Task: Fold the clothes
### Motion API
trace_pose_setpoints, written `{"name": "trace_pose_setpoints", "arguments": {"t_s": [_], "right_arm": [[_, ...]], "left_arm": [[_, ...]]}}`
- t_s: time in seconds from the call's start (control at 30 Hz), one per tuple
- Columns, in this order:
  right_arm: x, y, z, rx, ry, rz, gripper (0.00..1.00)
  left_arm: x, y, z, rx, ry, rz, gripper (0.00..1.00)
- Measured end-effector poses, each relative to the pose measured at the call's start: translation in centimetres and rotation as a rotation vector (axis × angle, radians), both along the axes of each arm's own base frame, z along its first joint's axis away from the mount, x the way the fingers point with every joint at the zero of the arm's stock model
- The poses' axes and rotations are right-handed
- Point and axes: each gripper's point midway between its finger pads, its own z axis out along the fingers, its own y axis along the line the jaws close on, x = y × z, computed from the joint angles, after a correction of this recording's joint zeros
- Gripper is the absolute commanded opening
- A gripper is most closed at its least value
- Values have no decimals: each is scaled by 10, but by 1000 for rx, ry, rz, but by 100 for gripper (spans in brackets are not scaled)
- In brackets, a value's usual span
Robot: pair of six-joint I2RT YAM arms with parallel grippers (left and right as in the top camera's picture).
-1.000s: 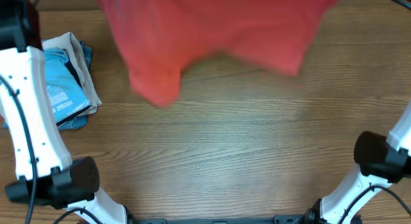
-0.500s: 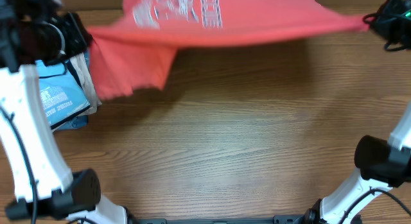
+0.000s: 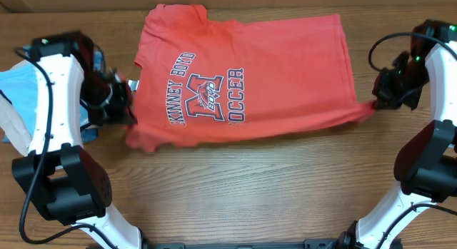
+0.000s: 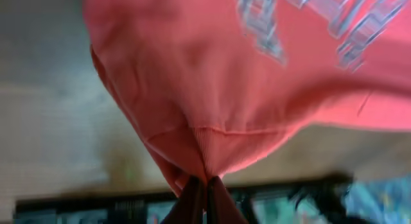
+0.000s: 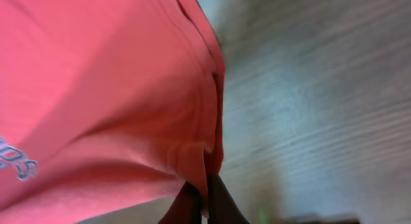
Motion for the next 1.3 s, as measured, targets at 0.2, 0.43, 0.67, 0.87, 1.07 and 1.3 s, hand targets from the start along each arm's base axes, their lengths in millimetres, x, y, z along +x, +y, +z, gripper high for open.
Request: {"name": "trace_pose_setpoints", "arguments": {"t_s": [0.2,0.43,0.67,0.87,1.07,1.3], "right_arm": [[-26,0,-17,18,105,-13,4],[-52,2,-31,18,126,-38,4],[-77,-3,-8,-24,22,-122,4],[-98,-5,11,-52,-46,-181,4],[-93,-8,22,-74,-125,-194,4],[-54,-5,26,-60,-285,-172,4]], "left_arm": [[-51,-6,-43,-17,193,-46,4],[-81,-8,-54,29,125,-43,4],[-108,-9,-27,114,-47,28,4],[-120,-6,-4,176,-166,114,4],[-115,5,13,256,-281,223,4],[-66,19,18,289,-439,332,4]]}}
